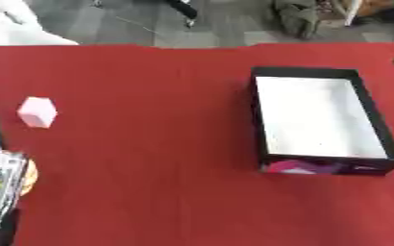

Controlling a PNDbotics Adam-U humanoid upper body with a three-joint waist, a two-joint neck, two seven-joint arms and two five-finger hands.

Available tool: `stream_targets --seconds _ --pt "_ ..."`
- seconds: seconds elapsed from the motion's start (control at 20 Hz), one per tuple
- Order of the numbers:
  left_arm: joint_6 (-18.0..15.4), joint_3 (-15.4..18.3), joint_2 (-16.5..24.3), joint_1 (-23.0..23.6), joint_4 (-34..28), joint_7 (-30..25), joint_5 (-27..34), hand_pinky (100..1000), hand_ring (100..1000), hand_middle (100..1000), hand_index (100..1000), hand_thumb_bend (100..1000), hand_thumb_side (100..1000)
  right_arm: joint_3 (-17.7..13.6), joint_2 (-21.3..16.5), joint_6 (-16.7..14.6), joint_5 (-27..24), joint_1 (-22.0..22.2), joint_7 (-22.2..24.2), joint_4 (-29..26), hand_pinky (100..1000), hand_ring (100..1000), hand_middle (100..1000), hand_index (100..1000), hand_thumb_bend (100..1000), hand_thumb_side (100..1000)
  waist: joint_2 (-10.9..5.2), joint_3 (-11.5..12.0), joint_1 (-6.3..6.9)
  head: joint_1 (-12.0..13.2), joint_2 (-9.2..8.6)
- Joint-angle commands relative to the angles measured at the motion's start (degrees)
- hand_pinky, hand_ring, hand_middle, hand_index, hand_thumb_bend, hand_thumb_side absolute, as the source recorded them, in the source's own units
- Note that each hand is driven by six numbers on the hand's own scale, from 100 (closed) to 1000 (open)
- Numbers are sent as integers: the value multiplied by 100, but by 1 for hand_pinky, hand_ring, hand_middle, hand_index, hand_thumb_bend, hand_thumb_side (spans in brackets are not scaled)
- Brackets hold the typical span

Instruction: Pick up the objects with one hand, pass them to the other hand, and then place them into the box on the other side of the table.

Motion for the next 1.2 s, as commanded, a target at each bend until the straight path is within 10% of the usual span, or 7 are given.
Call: stream_targets --seconds 0.05,0.55,1.2 --pt "36 62 33 -88 -55 -72 -26 770 726 733 912 143 847 -76 -105 2 -33 -30 7 -116 1000 1000 864 1000 100 584 -102 -9 10 -20 -15" --pt "177 65 233 -219 -47 -212 -75 771 719 712 883 126 838 -100 -88 44 -50 0 0 -116 1000 1000 857 1000 100 587 -103 22 -9 189 -16" --pt "2167 -54 2958 -862 840 -2305 54 811 752 725 910 100 735 -103 -531 -114 -107 149 -69 -116 1000 1000 854 1000 100 571 -122 116 84 965 37"
